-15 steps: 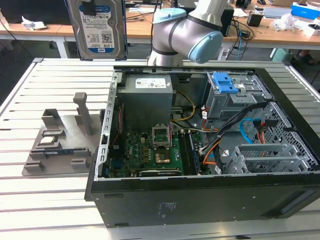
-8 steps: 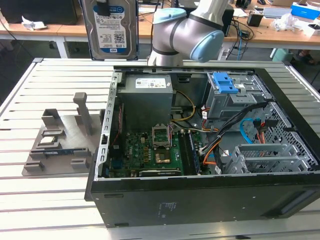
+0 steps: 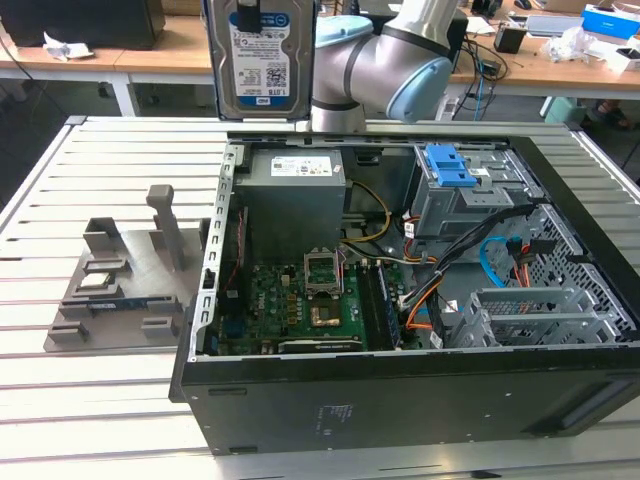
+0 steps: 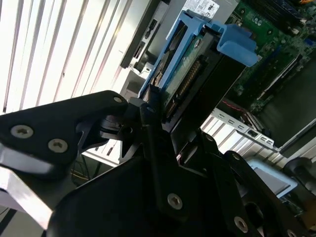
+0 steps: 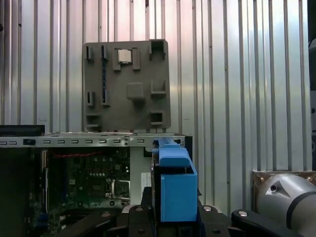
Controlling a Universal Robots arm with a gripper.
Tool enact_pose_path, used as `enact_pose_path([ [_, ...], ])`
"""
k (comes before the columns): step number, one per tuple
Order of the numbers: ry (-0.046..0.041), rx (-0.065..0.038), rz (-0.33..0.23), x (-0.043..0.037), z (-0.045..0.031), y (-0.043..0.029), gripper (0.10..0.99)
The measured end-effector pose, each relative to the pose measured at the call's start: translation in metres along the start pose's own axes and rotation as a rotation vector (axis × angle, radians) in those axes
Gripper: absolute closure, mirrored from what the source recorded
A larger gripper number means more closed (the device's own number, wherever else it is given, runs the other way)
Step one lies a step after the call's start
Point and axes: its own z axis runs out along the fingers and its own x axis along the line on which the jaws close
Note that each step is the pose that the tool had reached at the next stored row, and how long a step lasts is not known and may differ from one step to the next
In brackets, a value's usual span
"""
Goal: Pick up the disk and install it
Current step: 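Pick up the disk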
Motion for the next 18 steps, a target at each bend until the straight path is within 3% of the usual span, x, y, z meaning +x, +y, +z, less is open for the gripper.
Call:
enact_pose_path([
  [1, -0.0001, 0.000, 0.000, -0.0001, -0.0002, -0.0045, 0.725],
  [6, 0.0000, -0.003, 0.000, -0.0010, -0.0021, -0.0461, 0.725],
  [10, 0.0000, -0.004, 0.000, -0.0015, -0.0030, -0.0662, 0.725],
  [12, 0.0001, -0.006, 0.000, -0.0019, -0.0037, -0.0804, 0.725],
  [18, 0.0000, -0.008, 0.000, -0.0025, -0.0050, -0.1092, 0.725],
])
